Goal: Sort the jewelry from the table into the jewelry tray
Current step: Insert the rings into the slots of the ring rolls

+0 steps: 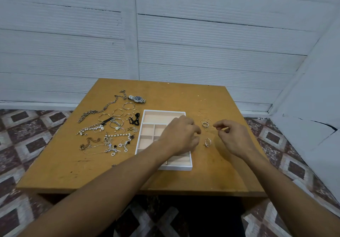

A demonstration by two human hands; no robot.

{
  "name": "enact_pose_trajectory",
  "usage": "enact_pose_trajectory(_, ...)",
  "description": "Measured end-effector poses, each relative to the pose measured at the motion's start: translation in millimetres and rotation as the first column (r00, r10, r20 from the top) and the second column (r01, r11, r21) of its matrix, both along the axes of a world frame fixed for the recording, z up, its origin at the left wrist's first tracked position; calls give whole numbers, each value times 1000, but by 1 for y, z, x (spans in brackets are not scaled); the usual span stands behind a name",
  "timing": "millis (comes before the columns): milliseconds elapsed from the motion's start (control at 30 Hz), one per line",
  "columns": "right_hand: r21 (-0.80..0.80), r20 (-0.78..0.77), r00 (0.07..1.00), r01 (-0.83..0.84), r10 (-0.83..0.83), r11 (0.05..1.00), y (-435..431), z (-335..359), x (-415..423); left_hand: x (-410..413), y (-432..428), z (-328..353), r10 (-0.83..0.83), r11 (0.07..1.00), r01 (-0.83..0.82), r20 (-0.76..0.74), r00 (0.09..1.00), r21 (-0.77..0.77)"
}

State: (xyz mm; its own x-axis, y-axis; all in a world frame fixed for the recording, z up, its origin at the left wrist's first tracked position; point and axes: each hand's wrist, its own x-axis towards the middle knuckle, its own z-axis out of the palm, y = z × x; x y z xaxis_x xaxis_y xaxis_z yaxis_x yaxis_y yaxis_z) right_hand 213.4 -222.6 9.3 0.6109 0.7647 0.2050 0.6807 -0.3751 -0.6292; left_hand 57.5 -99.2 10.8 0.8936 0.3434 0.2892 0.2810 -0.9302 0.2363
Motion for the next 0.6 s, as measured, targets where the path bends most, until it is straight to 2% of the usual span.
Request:
enact_pose_trajectory(167,-50,-21,999,26,-27,998,-6,-10,10,28,-17,-9,-3,997,13,-137,991,71)
enact_pose_trajectory(367,-114,-21,999,38,-40,993,-8,-20,20,37,-19,-13,-31,996,47,-183,983,79)
enact_pose_trajectory(500,-112,-48,998,34,-40,993,-4,-25,22,37,-21,-9,-24,994,40,-157,987,98)
enact_pose_trajectory(600,-118,-38,998,40,-45,992,6,-26,21,33,-20,-10,-24,1000,24,-48,999,8)
